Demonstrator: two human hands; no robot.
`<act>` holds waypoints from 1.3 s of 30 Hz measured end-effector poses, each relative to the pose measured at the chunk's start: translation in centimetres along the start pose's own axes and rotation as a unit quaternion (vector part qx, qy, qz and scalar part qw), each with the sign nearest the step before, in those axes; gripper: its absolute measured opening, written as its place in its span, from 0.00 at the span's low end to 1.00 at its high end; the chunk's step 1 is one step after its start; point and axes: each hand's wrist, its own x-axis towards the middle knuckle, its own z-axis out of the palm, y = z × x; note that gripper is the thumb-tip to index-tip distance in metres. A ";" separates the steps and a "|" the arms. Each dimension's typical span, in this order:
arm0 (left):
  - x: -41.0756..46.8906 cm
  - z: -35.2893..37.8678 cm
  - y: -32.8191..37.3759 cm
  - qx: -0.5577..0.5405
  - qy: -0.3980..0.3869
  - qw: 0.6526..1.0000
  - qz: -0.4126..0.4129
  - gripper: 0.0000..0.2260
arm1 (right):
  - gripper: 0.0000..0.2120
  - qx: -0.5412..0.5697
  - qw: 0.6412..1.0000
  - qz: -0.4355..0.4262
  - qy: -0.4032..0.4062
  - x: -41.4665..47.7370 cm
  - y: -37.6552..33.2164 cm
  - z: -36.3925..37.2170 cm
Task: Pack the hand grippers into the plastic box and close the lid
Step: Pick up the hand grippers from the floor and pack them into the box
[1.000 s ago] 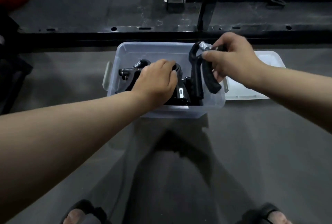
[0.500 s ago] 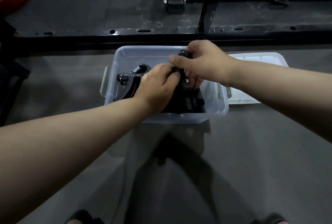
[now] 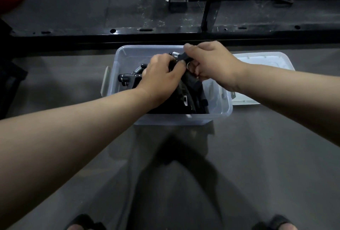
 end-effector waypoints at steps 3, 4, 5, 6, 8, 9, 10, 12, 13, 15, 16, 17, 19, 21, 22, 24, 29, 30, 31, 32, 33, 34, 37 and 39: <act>-0.9 0.0 -0.1 0.009 -0.022 0.999 0.035 0.17 | 0.15 0.048 0.999 0.014 -0.005 -0.4 0.4 -0.8; -1.3 -0.1 -0.3 0.015 -0.023 0.998 0.053 0.14 | 0.14 0.057 0.998 0.021 -0.013 -0.6 0.5 -1.3; -1.8 -0.2 -0.4 0.025 -0.020 0.996 0.078 0.13 | 0.13 0.052 0.998 0.028 -0.026 -0.9 0.7 -1.8; -2.5 -0.4 -0.5 0.036 -0.019 0.994 0.105 0.12 | 0.13 0.052 0.997 0.039 -0.040 -1.3 1.1 -2.2; -3.3 -0.6 -1.0 0.052 -0.034 0.988 0.144 0.11 | 0.13 0.105 0.990 0.082 -0.048 -1.9 2.3 -2.8; -3.4 -0.7 -1.3 0.057 -0.054 0.985 0.151 0.11 | 0.14 0.102 0.990 0.084 -0.043 -2.0 2.9 -2.9; -3.5 -0.7 -1.6 0.059 -0.072 0.983 0.158 0.12 | 0.15 0.076 0.994 0.068 -0.035 -2.1 3.4 -2.9; -3.4 -0.7 -1.8 0.055 -0.084 0.980 0.170 0.15 | 0.14 0.018 0.999 0.021 -0.016 -2.1 3.4 -2.6; -3.2 -0.6 -1.5 0.040 -0.076 0.982 0.168 0.17 | 0.14 0.009 1.000 0.001 -0.003 -2.0 2.9 -2.3; -2.9 -0.5 -0.4 -0.007 -0.064 0.988 0.138 0.21 | 0.14 0.023 0.999 -0.020 0.022 -1.6 1.2 -1.7; -2.8 -0.3 0.2 -0.037 -0.057 0.991 0.116 0.23 | 0.14 0.023 0.999 -0.031 0.027 -1.3 0.1 -1.5; -2.6 -0.1 0.7 -0.066 -0.046 0.992 0.095 0.26 | 0.14 0.000 0.998 -0.053 0.036 -1.0 -0.9 -1.5; -2.0 0.3 1.9 -0.102 -0.042 0.992 0.060 0.27 | 0.17 -0.152 0.979 -0.117 0.071 0.0 -2.5 -2.0; -1.1 0.8 2.4 -0.096 -0.072 0.992 0.045 0.24 | 0.21 -0.345 0.921 -0.154 0.096 0.7 -3.8 -2.9; -0.7 1.0 2.5 -0.057 -0.088 0.994 0.045 0.26 | 0.21 -0.398 0.900 -0.153 0.089 0.7 -4.1 -3.3; -0.2 1.3 2.3 0.060 -0.115 0.990 0.046 0.31 | 0.19 -0.427 0.896 -0.120 0.041 0.6 -3.4 -3.7; -1.0 2.3 0.7 0.205 -0.122 0.965 0.109 0.18 | 0.19 -0.489 0.868 -0.083 -0.017 1.0 0.5 -3.1; -1.4 2.4 0.1 0.230 -0.115 0.956 0.140 0.18 | 0.20 -0.524 0.845 -0.106 -0.018 1.3 1.0 -3.0; -1.6 2.5 -0.5 0.250 -0.109 0.948 0.167 0.19 | 0.21 -0.552 0.825 -0.122 -0.022 1.5 1.3 -2.9; -1.8 2.5 -1.0 0.262 -0.102 0.941 0.187 0.21 | 0.22 -0.573 0.808 -0.131 -0.028 1.9 1.7 -2.8; -1.8 2.5 -1.4 0.266 -0.094 0.937 0.203 0.22 | 0.23 -0.590 0.797 -0.128 -0.036 2.3 2.1 -2.5; -1.8 2.5 -1.6 0.270 -0.090 0.935 0.212 0.22 | 0.24 -0.592 0.796 -0.116 -0.050 2.7 2.5 -2.3; -1.8 2.3 -1.8 0.272 -0.071 0.929 0.239 0.20 | 0.26 -0.473 0.874 0.001 -0.114 3.1 3.2 -1.9; -1.9 2.3 -2.0 0.267 -0.066 0.929 0.248 0.17 | 0.25 -0.261 0.947 0.142 -0.119 3.2 3.3 -2.4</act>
